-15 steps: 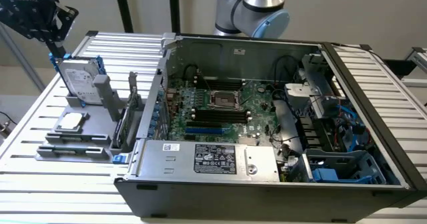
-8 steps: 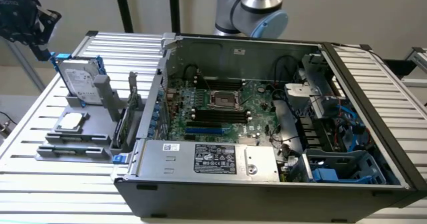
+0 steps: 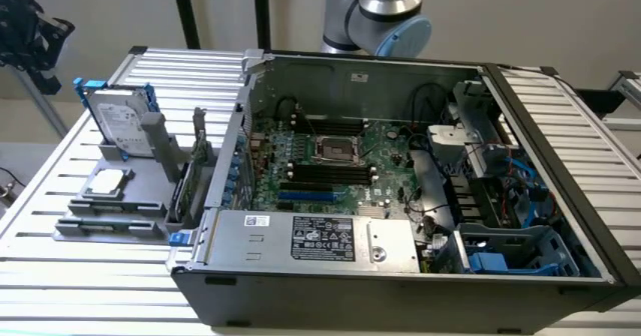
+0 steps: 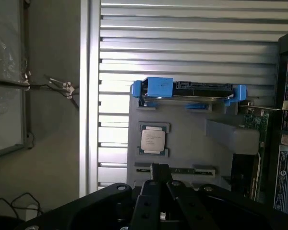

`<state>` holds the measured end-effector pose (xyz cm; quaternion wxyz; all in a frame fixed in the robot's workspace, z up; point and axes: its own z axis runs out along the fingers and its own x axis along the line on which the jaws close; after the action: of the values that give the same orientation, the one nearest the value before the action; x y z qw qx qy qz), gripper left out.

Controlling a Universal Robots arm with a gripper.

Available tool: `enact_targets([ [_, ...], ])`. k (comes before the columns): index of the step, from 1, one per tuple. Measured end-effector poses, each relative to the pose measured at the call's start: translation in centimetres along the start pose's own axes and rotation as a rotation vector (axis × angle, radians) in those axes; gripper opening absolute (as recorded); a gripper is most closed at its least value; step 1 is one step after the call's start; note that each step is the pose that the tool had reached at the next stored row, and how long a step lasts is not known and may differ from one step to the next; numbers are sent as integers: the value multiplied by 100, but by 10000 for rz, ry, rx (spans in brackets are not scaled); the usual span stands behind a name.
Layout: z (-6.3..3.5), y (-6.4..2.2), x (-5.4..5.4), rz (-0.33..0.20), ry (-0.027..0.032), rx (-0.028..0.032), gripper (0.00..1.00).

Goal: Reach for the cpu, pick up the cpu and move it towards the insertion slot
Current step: 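Reach for the cpu, then pick up the cpu and move it towards the insertion slot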

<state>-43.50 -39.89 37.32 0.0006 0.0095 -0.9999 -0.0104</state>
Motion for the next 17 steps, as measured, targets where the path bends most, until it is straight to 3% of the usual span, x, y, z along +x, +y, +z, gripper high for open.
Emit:
enact_targets([
  [13,0,0,0,0,1,1,12],
  [16,0,0,1,1,1,1,30],
  [17,0,0,0,0,1,1,30],
])
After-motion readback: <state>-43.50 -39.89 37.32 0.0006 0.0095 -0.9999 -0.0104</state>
